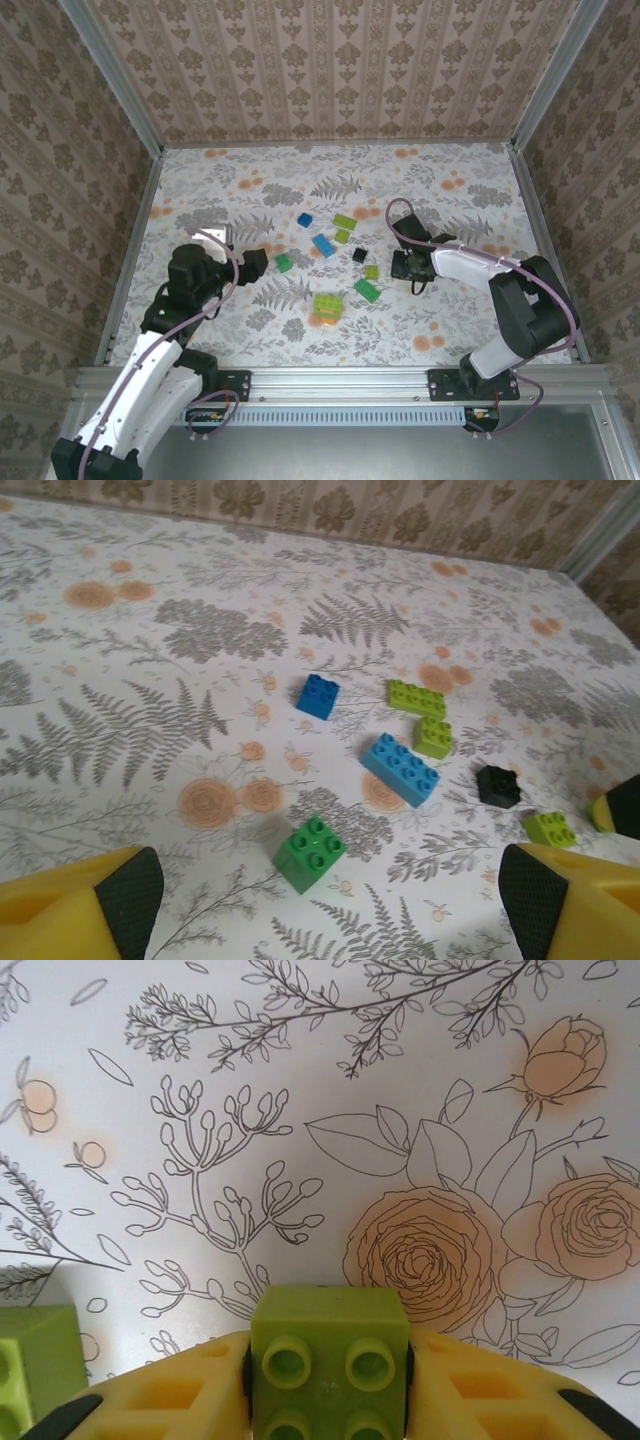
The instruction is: Assemble a carrot with lego
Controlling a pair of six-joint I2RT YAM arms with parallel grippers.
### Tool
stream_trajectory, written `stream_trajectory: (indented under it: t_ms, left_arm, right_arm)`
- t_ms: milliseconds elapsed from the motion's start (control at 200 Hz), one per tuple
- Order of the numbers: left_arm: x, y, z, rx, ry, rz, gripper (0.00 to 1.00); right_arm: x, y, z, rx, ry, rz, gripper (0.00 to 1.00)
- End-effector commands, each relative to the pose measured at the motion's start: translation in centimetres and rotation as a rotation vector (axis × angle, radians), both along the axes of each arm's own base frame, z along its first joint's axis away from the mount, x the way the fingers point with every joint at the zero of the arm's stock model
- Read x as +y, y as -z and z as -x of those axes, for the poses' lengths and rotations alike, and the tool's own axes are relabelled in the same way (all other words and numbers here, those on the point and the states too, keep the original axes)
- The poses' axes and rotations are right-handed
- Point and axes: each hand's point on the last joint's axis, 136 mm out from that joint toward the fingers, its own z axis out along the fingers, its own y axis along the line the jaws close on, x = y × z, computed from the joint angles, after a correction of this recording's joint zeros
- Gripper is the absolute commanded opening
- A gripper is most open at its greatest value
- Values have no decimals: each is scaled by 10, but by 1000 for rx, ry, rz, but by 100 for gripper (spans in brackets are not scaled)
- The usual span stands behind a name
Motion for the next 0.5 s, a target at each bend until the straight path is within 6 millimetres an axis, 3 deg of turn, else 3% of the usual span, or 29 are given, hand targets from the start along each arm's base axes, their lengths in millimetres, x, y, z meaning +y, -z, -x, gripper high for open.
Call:
stream_trajectory:
  t_ms: [0, 150, 340, 495]
  left_arm:
    - [-27, -20, 11, -115, 154, 66, 91]
    - [-58, -30, 40, -266, 366, 130, 100]
    - [-95, -34, 98, -436, 678, 166, 100]
    - [-113, -28, 129, -458, 845, 154, 100]
  right_arm:
    - [3, -11, 2, -17, -27, -32, 37]
    - [4, -22, 5, -31, -63, -35, 36]
    - [8, -30, 9, -26, -113, -51, 34]
    - [13, -32, 9, -26, -138, -72, 33]
